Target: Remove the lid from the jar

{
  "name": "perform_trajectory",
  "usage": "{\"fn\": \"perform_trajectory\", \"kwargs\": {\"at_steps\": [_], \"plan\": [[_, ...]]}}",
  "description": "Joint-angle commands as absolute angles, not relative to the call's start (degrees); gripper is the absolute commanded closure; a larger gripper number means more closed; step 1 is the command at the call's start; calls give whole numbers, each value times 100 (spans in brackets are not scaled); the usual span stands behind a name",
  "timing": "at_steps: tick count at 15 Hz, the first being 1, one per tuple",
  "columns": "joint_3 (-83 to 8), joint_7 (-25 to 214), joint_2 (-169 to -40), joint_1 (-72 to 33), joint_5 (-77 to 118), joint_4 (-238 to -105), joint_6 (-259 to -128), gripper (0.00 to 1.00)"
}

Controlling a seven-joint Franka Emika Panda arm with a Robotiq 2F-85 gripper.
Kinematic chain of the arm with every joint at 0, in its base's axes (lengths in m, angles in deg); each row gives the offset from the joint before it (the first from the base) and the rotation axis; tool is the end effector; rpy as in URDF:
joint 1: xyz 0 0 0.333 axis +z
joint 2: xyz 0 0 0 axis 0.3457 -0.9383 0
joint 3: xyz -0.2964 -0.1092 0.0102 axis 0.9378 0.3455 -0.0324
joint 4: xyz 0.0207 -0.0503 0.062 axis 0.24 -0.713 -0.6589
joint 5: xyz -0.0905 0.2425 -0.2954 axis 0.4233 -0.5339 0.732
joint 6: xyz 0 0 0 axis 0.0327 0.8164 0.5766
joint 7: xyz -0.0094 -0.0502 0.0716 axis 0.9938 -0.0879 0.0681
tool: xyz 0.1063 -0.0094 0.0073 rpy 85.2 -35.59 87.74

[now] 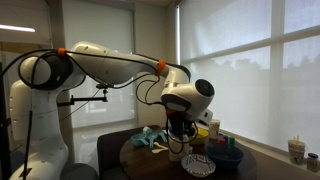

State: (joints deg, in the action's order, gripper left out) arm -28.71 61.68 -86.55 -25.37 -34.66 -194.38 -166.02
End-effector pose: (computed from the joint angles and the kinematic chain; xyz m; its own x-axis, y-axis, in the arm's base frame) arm 0.5379 -0.1092 0.4833 0.9640 -0.2219 0.1464 -0.0404 -0.6667 -0.7443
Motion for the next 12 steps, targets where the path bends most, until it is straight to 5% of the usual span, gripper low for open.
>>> {"fn": "perform_trajectory", "kwargs": {"at_steps": [1,12], "plan": [[-2979,6076,-8748,-2676,-3712,-19285,-16382,0],[-3015,6052,-8680,-2658,-3761,-19279,-16377,0]]}}
